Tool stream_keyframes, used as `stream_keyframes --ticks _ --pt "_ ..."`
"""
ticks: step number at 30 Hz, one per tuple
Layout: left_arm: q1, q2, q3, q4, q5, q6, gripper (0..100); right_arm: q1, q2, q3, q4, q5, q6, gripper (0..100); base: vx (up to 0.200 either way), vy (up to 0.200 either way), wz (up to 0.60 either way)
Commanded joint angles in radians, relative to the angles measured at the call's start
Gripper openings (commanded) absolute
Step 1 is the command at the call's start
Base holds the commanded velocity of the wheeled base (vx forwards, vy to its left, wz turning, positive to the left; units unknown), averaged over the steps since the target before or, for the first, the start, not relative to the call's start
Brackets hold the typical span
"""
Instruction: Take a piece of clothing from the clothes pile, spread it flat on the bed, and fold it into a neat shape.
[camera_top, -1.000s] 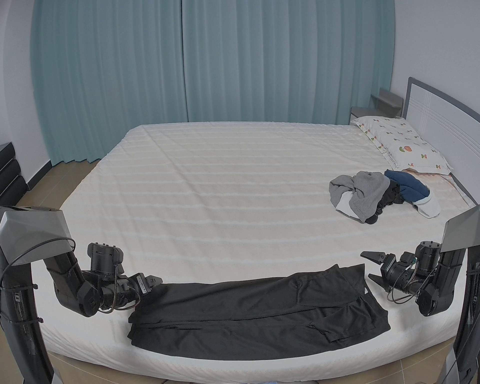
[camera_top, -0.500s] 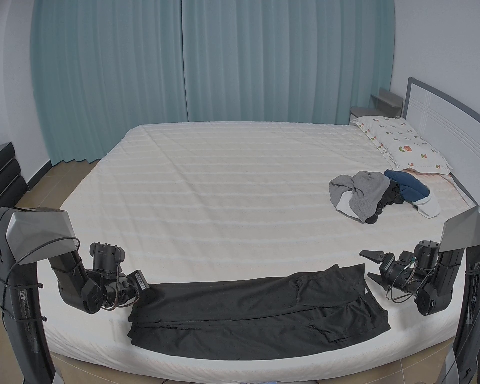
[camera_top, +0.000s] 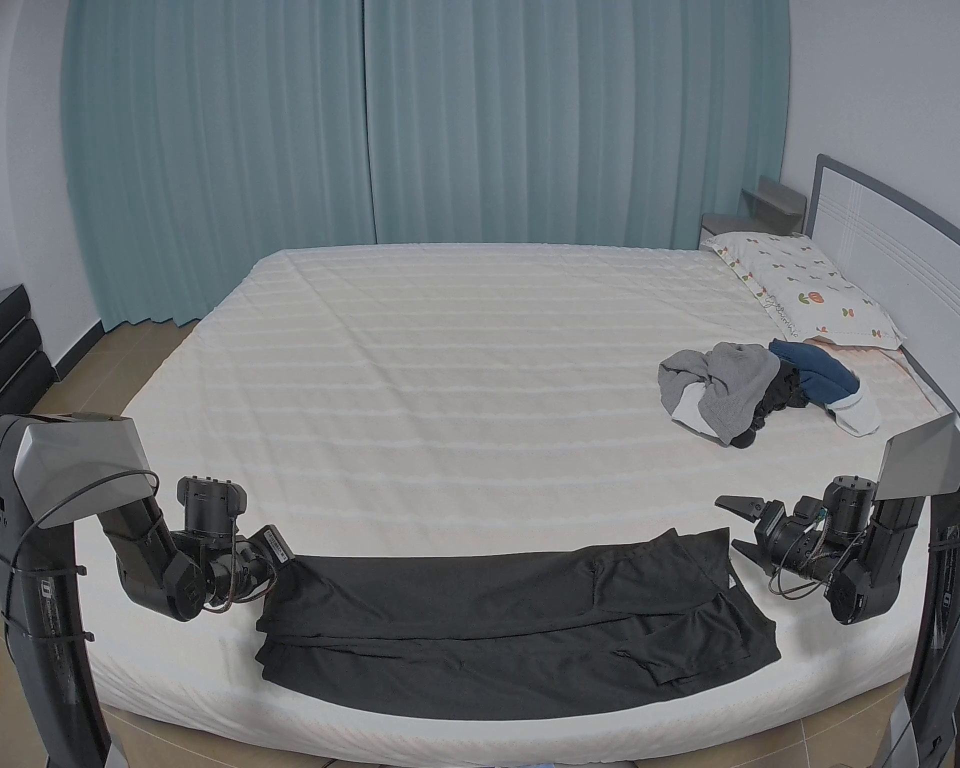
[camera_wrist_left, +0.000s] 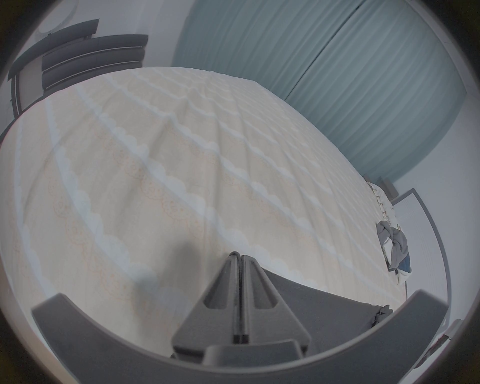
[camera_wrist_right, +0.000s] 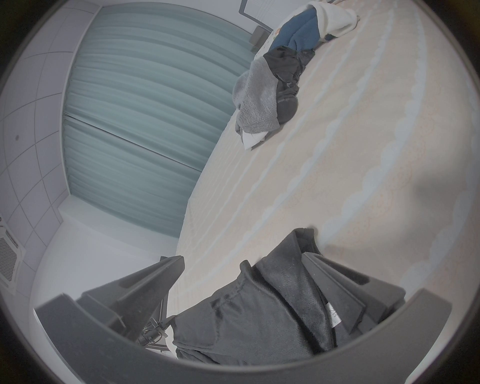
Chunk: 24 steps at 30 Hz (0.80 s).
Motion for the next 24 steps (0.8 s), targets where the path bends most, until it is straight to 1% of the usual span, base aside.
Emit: stream_keyframes --ticks 1,6,11,13,16,20,24 --pt "0.002 0.004 -0.002 -0.001 0.000 -0.007 0 0.002 0.005 -0.023 0.022 0.000 -0.010 100 0.000 0.000 0.00" --pt "0.002 0.006 -0.004 -0.001 -0.001 -0.010 0 0.002 0.022 -0.054 0.039 -0.001 -0.019 100 0.000 0.000 0.00" --pt "0.002 0.010 -0.002 -0.001 -0.001 -0.010 0 -0.015 0.027 -0.068 0.042 -0.001 -0.035 100 0.000 0.000 0.00" --pt "0.002 0.010 -0.002 -0.001 -0.001 -0.010 0 -0.020 0.033 -0.066 0.044 -0.003 -0.062 100 0.000 0.000 0.00" --pt "0.000 0.010 -0.002 -0.001 -0.001 -0.010 0 -0.020 0.059 -0.074 0.051 -0.003 -0.088 100 0.000 0.000 0.00" --pt "0.000 0.012 -0.002 -0.001 -0.001 -0.010 0 -0.012 0.067 -0.089 0.056 -0.004 -0.097 100 0.000 0.000 0.00" --pt "0.000 0.012 -0.002 -0.001 -0.001 -0.010 0 -0.004 0.076 -0.120 0.094 -0.007 -0.110 100 0.000 0.000 0.00"
